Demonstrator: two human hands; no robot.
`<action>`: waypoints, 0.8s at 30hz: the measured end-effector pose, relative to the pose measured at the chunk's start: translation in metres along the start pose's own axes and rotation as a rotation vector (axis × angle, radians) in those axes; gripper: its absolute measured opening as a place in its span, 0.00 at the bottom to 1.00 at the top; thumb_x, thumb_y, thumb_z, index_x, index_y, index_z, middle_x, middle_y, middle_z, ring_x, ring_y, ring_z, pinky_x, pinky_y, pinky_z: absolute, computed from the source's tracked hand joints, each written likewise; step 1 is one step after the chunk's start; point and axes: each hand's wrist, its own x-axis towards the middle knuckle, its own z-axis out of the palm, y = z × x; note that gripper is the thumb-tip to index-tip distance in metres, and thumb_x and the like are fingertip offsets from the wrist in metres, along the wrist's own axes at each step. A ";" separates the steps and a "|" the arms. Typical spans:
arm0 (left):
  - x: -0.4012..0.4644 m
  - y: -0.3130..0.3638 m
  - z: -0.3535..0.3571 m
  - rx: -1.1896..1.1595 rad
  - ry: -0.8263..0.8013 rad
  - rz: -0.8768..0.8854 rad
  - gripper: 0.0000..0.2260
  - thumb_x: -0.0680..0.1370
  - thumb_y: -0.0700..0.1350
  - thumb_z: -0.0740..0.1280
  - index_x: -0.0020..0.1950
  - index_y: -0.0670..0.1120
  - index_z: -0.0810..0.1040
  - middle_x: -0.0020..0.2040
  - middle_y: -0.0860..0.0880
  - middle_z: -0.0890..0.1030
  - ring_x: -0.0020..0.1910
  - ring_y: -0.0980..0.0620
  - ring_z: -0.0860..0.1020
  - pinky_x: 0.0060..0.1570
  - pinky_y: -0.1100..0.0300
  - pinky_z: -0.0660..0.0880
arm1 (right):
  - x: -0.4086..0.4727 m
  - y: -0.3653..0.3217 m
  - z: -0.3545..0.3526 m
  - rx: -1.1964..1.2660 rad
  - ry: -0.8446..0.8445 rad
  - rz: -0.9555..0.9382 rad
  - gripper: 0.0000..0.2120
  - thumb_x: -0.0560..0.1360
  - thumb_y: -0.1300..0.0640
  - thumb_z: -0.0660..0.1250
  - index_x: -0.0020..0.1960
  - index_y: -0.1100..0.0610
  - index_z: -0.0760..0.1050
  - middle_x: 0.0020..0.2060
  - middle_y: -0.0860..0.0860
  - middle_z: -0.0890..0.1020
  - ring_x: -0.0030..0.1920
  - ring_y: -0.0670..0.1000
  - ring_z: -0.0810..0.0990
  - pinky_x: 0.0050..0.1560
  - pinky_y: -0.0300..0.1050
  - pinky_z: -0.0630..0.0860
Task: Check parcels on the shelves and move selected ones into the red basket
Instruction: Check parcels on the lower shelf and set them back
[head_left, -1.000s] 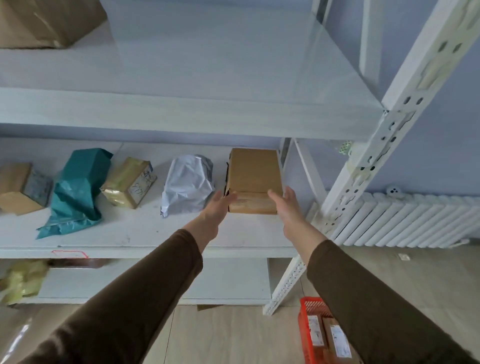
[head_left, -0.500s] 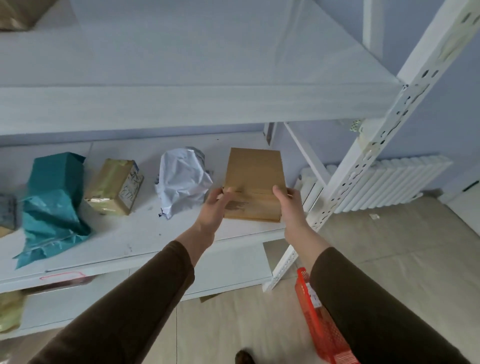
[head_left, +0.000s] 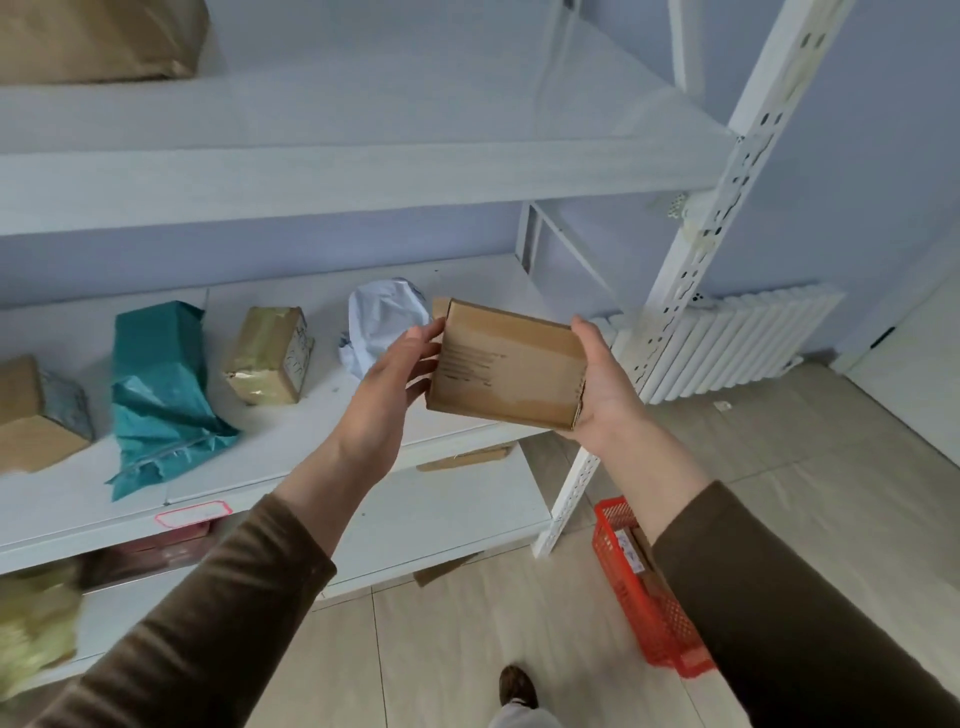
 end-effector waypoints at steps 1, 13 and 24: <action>-0.005 0.002 -0.004 -0.006 -0.006 0.010 0.21 0.88 0.57 0.53 0.75 0.53 0.77 0.69 0.47 0.81 0.65 0.53 0.79 0.71 0.55 0.71 | -0.007 0.003 0.004 -0.001 -0.013 -0.021 0.21 0.75 0.34 0.69 0.58 0.47 0.81 0.51 0.53 0.88 0.54 0.55 0.86 0.61 0.58 0.81; -0.039 -0.005 -0.034 -0.169 -0.005 -0.009 0.21 0.85 0.60 0.60 0.76 0.57 0.74 0.73 0.52 0.79 0.70 0.52 0.76 0.67 0.49 0.73 | -0.066 0.054 0.019 -0.277 -0.147 -0.632 0.33 0.68 0.44 0.68 0.73 0.41 0.66 0.70 0.49 0.71 0.70 0.49 0.72 0.66 0.50 0.75; -0.049 -0.042 0.009 -0.233 -0.028 -0.135 0.25 0.83 0.62 0.62 0.76 0.49 0.74 0.73 0.37 0.76 0.67 0.41 0.76 0.64 0.44 0.75 | -0.100 0.051 -0.030 -0.704 -0.048 -1.154 0.23 0.85 0.46 0.58 0.77 0.52 0.71 0.74 0.45 0.71 0.75 0.51 0.66 0.73 0.44 0.68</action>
